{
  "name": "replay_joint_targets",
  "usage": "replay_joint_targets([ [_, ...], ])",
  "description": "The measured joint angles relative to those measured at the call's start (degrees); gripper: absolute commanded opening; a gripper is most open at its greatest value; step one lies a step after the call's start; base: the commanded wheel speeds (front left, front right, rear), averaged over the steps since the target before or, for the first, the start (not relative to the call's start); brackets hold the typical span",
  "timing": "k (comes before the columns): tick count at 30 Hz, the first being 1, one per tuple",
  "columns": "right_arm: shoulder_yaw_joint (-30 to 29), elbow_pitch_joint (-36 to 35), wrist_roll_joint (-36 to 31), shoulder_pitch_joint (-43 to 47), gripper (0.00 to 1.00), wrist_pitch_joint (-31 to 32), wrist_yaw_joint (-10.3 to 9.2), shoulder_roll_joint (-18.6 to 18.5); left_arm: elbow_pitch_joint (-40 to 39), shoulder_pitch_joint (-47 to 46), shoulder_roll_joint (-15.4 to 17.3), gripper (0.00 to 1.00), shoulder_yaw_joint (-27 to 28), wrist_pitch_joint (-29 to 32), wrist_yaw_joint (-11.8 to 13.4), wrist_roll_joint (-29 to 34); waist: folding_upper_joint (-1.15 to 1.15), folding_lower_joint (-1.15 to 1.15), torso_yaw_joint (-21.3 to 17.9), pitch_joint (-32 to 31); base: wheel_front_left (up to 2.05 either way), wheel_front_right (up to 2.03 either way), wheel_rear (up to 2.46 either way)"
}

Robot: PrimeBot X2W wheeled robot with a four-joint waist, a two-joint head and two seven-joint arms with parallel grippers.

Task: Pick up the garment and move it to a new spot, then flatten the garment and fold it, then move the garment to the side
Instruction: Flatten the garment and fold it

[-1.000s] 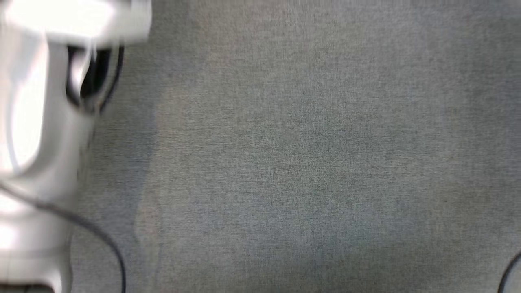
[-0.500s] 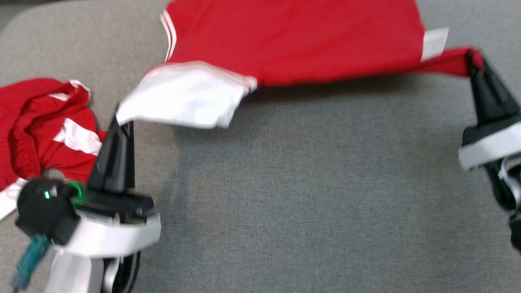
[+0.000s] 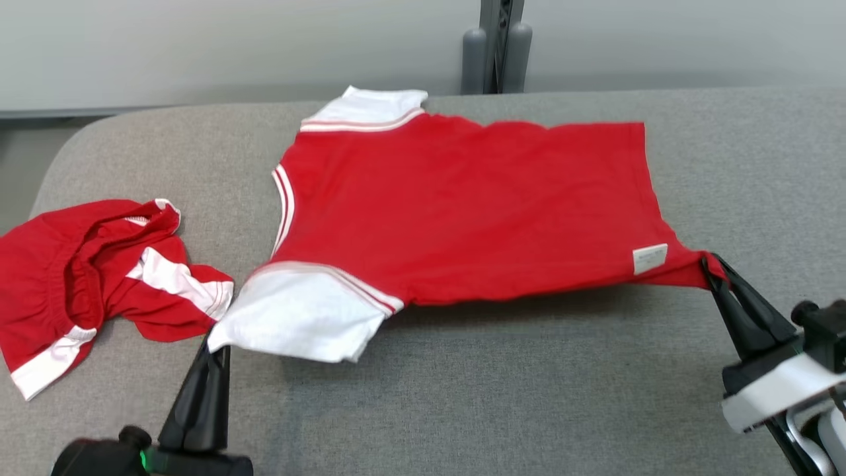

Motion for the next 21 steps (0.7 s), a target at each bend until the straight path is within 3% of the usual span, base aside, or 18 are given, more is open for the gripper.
replay_joint_targets([
  [14, -5.36, -7.37, -0.24, 10.9, 0.0, 0.0, 0.01, -0.53, -11.02, 11.1, 0.38, 0.0, -0.43, 8.46, 2.1, -3.56, 0.0, 0.0, -0.81, 1.48, 0.0, 0.0, 0.0],
  [21, -6.39, -5.17, 2.4, 10.43, 0.0, 0.0, 0.0, 2.19, -11.92, 5.9, 0.67, 0.0, -1.32, 12.6, 1.26, -6.3, 0.0, 0.0, -1.43, 2.24, 0.0, 0.0, 0.0],
])
